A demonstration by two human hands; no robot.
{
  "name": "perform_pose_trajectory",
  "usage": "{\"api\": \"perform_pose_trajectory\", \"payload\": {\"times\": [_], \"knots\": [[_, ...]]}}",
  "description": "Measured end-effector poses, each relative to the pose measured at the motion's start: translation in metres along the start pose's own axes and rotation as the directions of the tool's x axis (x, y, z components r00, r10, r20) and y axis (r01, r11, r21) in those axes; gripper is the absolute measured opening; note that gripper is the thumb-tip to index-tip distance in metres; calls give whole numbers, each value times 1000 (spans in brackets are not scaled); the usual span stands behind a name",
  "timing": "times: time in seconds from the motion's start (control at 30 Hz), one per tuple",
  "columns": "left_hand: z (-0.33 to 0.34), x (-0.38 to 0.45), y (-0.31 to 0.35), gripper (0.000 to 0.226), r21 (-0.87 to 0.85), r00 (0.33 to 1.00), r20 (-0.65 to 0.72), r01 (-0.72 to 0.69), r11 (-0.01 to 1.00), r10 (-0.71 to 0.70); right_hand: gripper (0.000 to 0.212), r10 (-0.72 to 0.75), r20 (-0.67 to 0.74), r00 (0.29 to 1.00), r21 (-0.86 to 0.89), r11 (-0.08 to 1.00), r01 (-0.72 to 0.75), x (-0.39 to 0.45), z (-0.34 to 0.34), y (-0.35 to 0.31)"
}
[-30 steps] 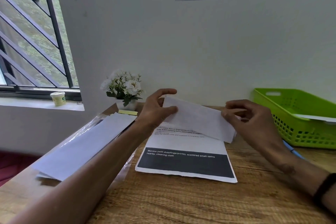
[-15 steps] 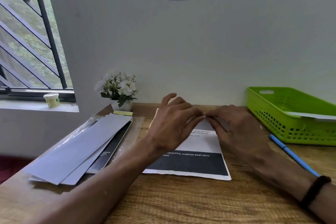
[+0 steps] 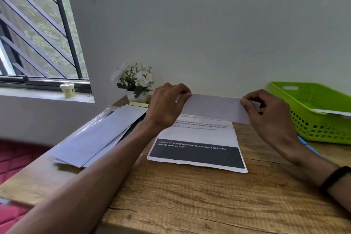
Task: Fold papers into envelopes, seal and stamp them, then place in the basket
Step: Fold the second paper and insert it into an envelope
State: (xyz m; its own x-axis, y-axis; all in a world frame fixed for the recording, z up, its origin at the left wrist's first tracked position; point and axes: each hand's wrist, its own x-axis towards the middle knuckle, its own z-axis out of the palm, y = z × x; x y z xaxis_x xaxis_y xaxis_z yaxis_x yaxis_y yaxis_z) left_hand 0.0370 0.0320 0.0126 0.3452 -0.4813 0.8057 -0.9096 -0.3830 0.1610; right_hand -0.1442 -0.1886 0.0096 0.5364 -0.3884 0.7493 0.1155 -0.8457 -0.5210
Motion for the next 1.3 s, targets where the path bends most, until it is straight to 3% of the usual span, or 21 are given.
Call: {"api": "perform_pose_trajectory", "payload": {"times": [0.1,0.23,0.27,0.33,0.4,0.5,0.6,0.7,0.83,0.97,1.17,1.3], "knots": [[2,1,-6,22,-128,987,0,157,979,-158,9,138,-35,990,98,986,-134,3,-1,0],[3,4,-5,15,-297,943,32,325,898,-331,11,224,-53,973,197,958,-210,6,-2,4],[3,4,-4,14,-384,913,68,395,835,-402,10,242,-63,968,222,949,-223,6,-3,5],[1,2,3,21,-613,803,268,568,549,-532,9,276,-75,958,267,931,-248,7,-4,5],[-1,-2,11,36,-681,705,518,683,265,-485,7,316,-73,946,316,907,-279,7,-3,5],[1,-4,24,42,-670,666,638,728,147,-387,13,414,1,910,462,807,-368,6,-2,4],[5,-2,27,42,-709,666,611,701,80,-427,50,420,242,875,580,660,-477,4,-3,-3],[6,-5,24,32,-710,663,602,699,81,-444,89,333,365,869,576,653,-492,-2,0,-10],[6,-8,26,30,-666,640,656,740,94,-400,102,361,330,872,584,648,-489,-6,2,-9],[2,-6,26,36,-616,624,667,769,170,-407,99,388,337,858,584,629,-513,-5,3,-6],[-17,3,9,45,-595,627,602,765,245,-495,79,441,332,834,598,585,-547,-4,3,-3],[-42,5,-1,32,-484,671,449,738,470,-590,68,464,365,807,564,579,-588,-4,4,-1]]}}
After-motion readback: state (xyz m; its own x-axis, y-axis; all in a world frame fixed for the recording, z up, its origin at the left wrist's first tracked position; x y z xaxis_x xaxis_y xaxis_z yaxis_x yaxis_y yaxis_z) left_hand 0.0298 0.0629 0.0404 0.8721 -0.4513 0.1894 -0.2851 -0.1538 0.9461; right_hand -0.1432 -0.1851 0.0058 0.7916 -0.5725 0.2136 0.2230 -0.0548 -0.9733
